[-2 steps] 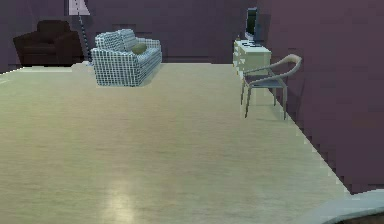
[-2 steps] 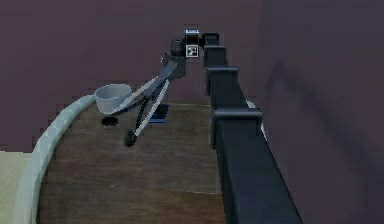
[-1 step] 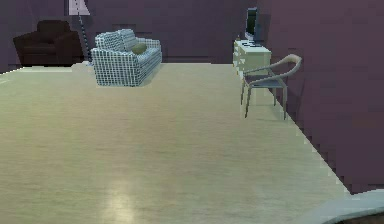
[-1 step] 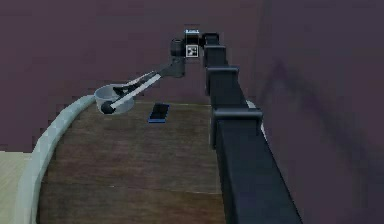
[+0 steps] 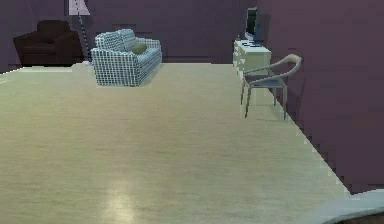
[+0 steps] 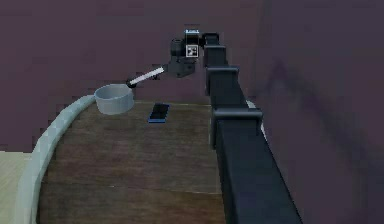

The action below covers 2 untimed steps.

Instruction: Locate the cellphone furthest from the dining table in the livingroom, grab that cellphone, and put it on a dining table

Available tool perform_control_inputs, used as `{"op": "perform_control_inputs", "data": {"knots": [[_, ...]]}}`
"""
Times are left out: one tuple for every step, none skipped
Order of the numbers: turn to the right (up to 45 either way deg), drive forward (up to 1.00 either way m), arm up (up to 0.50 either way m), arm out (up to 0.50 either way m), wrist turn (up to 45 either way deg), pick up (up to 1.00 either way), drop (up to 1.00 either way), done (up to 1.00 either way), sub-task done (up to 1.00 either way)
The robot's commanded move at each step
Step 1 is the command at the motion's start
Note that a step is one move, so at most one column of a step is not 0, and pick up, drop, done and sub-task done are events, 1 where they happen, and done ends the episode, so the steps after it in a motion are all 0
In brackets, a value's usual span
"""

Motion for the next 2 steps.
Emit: {"op": "perform_control_inputs", "data": {"knots": [[0.0, 0.0, 0.0, 0.0, 18.0, 0.0, 0.0, 0.0, 0.0], [0.0, 0.0, -0.2, 0.0, 0.0, 0.0, 0.0, 0.0, 0.0]]}}
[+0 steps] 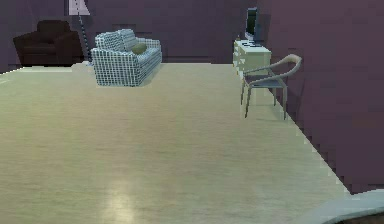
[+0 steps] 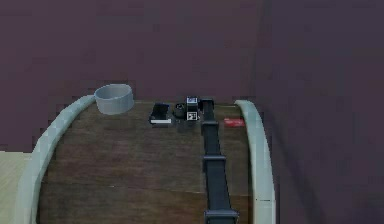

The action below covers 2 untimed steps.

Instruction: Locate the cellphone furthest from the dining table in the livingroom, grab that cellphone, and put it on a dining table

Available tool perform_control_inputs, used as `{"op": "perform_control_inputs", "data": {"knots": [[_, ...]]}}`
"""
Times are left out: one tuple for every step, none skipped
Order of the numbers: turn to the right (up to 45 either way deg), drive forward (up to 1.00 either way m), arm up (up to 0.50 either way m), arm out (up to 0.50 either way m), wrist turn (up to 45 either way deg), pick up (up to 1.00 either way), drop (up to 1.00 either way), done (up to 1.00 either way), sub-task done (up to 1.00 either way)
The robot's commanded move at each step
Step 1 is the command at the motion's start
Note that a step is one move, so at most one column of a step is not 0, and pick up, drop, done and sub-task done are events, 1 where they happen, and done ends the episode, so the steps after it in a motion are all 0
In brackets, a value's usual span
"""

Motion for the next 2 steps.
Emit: {"op": "perform_control_inputs", "data": {"knots": [[0.0, 0.0, 0.0, 0.0, 0.0, 1.0, 0.0, 0.0, 0.0], [0.0, 0.0, 0.1, 0.0, 0.0, 0.0, 0.0, 0.0, 0.0]]}}
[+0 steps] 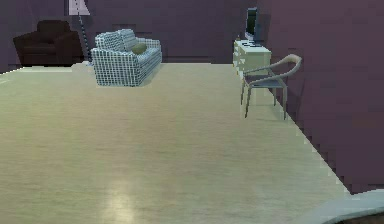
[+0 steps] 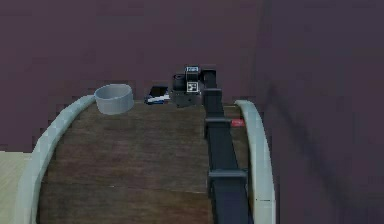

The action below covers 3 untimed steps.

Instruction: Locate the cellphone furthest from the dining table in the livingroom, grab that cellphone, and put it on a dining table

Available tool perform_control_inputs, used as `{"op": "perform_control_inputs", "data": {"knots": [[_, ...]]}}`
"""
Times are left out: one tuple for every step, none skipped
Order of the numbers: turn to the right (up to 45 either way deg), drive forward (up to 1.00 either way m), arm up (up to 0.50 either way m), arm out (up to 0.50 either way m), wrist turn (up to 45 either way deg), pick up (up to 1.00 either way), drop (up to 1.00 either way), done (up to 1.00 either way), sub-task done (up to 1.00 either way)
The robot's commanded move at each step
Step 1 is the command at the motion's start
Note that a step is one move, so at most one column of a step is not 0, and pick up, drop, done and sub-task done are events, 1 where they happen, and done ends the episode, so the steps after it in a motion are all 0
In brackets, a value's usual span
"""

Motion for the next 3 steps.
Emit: {"op": "perform_control_inputs", "data": {"knots": [[0.0, 0.0, 0.1, 0.0, 0.0, 0.0, 0.0, 0.0, 0.0], [0.0, 0.0, 0.0, 0.0, -45.0, 0.0, 0.0, 0.0, 0.0], [0.0, 0.0, 0.0, 0.0, -45.0, 0.0, 0.0, 0.0, 0.0]]}}
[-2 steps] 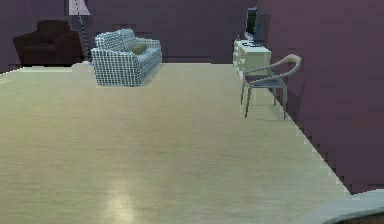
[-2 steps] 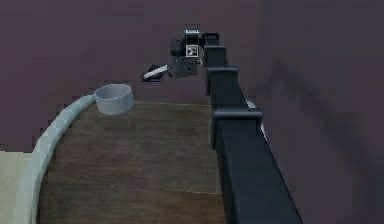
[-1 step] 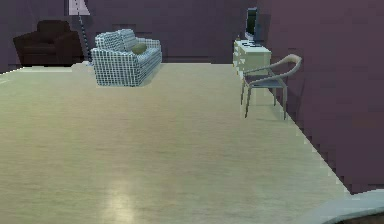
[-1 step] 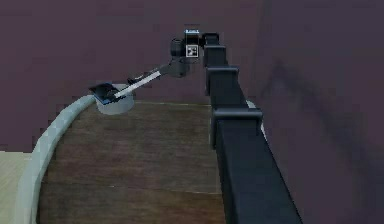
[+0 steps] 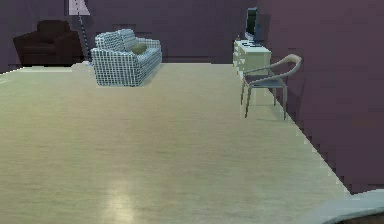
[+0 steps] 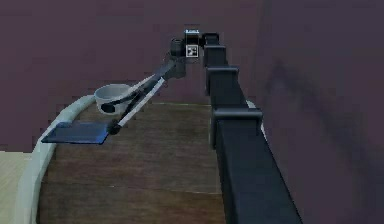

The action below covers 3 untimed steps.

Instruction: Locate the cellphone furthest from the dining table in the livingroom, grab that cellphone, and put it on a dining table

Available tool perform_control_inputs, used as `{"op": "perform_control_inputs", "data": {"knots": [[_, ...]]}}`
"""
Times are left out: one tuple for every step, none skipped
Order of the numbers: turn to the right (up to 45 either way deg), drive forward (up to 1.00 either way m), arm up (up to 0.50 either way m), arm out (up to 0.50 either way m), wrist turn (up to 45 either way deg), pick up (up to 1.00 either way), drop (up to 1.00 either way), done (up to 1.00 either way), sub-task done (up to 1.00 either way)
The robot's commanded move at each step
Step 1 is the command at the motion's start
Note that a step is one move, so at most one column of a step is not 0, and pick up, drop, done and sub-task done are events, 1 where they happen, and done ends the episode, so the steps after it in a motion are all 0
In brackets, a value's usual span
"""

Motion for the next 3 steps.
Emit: {"op": "perform_control_inputs", "data": {"knots": [[0.0, 0.0, 0.0, 0.0, -12.0, 0.0, 0.0, 0.0, 0.0], [0.0, 0.0, 0.0, -0.42, 0.0, 0.0, 0.0, 0.0, 0.0], [-27.0, 0.0, 0.0, 0.0, 0.0, 0.0, 0.0, 0.0, 0.0]]}}
